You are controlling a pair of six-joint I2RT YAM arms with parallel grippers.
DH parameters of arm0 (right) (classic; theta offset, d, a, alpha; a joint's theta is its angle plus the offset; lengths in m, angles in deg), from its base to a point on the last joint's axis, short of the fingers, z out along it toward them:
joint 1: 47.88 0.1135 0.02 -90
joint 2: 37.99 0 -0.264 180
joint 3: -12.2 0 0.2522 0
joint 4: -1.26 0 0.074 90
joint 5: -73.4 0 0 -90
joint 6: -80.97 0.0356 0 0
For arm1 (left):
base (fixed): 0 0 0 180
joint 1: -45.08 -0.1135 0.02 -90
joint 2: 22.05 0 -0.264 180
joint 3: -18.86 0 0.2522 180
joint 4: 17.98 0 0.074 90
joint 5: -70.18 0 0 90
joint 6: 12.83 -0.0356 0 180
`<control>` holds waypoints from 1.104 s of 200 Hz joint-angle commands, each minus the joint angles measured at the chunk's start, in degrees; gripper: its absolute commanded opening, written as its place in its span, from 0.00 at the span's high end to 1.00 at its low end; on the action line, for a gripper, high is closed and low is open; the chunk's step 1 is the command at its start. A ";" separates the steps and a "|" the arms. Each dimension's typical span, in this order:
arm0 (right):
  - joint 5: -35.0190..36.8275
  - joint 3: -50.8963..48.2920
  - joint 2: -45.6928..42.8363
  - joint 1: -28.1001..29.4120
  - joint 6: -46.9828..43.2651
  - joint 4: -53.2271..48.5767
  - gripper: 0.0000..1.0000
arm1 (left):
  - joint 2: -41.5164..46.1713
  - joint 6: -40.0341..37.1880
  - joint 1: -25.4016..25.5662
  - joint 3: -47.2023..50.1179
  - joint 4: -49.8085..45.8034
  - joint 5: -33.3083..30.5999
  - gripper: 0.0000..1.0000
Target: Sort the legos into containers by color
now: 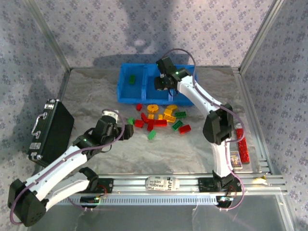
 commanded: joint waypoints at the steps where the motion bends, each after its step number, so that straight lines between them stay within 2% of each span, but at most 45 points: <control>1: -1.51 6.40 4.82 -0.65 -2.24 -8.05 0.28 | 0.78 0.57 1.31 0.11 -1.65 -0.41 0.07; 19: 0.58 0.35 0.89 1.25 -2.36 -4.70 0.21 | 0.60 0.58 1.98 0.25 -1.03 0.22 0.08; 53: -1.65 -13.75 -8.78 1.27 -0.66 2.06 0.22 | -3.79 -0.09 2.22 -0.33 2.43 3.21 0.16; 94: -3.92 -29.44 -20.93 1.20 0.87 8.42 0.23 | -17.80 -2.80 2.36 -6.91 4.14 6.94 0.25; 114: -4.21 -36.10 -26.35 1.17 2.13 10.55 0.24 | -24.44 -3.33 2.23 -10.14 4.55 6.17 0.26; 178: -3.90 -53.77 -39.88 -1.08 4.44 13.86 0.26 | -38.55 -4.62 -1.52 -16.93 5.63 9.98 0.32; 221: -4.20 -59.47 -44.90 -2.33 5.28 14.71 0.27 | -43.45 -6.22 -2.84 -20.10 5.36 9.90 0.34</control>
